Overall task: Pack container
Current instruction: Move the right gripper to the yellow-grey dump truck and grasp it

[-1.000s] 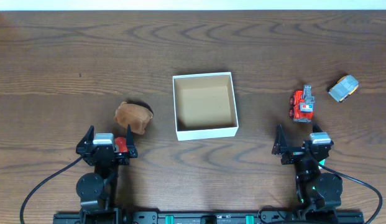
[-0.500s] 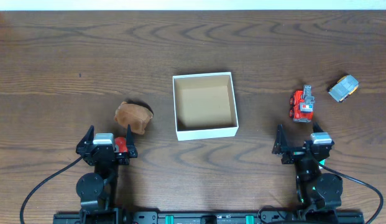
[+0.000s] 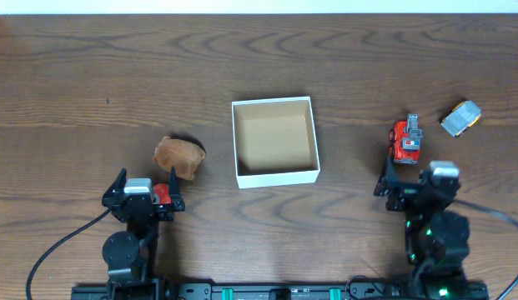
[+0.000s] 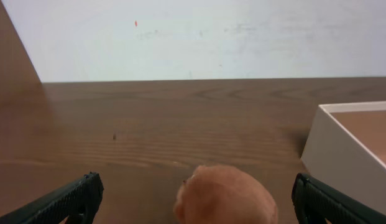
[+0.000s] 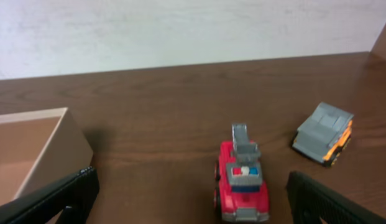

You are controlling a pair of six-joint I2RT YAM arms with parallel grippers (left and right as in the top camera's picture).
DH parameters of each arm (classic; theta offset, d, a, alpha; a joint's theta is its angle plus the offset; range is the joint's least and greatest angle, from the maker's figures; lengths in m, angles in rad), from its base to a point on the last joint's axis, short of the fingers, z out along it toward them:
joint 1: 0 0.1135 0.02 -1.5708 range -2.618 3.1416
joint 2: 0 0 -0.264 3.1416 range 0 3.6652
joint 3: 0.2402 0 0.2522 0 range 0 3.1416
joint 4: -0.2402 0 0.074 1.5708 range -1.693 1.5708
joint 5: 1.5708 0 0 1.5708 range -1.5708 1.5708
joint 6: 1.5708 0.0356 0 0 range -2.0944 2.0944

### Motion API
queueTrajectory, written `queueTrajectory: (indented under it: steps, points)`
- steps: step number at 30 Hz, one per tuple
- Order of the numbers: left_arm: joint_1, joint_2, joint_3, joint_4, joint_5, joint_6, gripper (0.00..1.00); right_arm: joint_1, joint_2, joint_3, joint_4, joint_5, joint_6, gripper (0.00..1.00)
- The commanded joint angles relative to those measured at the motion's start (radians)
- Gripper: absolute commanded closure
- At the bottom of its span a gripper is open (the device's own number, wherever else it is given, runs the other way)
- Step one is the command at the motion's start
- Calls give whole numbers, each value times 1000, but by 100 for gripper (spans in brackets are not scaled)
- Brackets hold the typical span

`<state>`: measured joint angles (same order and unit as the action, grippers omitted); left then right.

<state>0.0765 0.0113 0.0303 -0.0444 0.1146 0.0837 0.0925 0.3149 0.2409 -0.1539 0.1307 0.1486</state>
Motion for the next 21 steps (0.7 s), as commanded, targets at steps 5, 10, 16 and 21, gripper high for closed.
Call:
queueTrajectory:
  steps: [5, 10, 16, 21]
  points:
    - [-4, 33, 85, -167, 2, -202, 2, -8, 358, 407, -220, 15, -23, 1]
    - [-4, 149, 275, -315, 6, -202, 2, -51, 636, 716, -444, -138, -46, 1]
    - [-4, 394, 560, -534, 6, -202, 2, -130, 881, 1012, -643, -374, -95, 1]
    - [-4, 613, 788, -754, 18, -201, 2, -190, 970, 1112, -667, -163, 80, 1]
